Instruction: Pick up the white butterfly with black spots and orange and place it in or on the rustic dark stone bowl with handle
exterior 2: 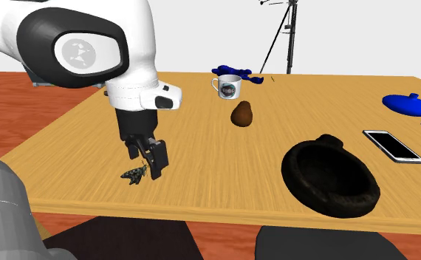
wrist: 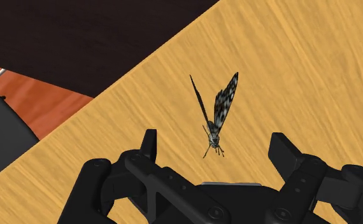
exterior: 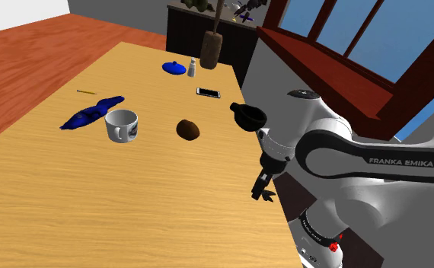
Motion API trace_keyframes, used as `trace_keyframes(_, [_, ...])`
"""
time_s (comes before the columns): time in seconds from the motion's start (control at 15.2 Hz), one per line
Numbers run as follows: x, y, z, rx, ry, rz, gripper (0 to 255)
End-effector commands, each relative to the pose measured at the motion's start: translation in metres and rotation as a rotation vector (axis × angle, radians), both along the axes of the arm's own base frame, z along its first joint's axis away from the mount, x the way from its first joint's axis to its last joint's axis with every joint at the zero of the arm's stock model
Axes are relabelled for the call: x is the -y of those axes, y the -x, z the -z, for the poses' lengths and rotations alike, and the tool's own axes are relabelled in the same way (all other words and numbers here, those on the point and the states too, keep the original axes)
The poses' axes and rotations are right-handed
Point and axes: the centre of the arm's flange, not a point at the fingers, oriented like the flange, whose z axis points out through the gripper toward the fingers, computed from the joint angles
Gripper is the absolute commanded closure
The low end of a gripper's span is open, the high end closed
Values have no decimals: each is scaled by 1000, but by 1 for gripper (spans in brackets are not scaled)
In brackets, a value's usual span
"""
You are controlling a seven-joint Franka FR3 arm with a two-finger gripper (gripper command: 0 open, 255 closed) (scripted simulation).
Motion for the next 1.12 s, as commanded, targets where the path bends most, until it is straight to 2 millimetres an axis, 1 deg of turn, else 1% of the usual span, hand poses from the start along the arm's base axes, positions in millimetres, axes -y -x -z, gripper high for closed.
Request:
trace_keyframes(0.0, [0, 0, 4, 0, 0, 0, 0])
trace_keyframes(0.4, [0, 0, 4, 0, 0, 0, 0])
trace_keyframes(0.46, [0, 0, 4, 0, 0, 0, 255])
trace_keyframes(1.06, [0, 0, 4, 0, 0, 0, 255])
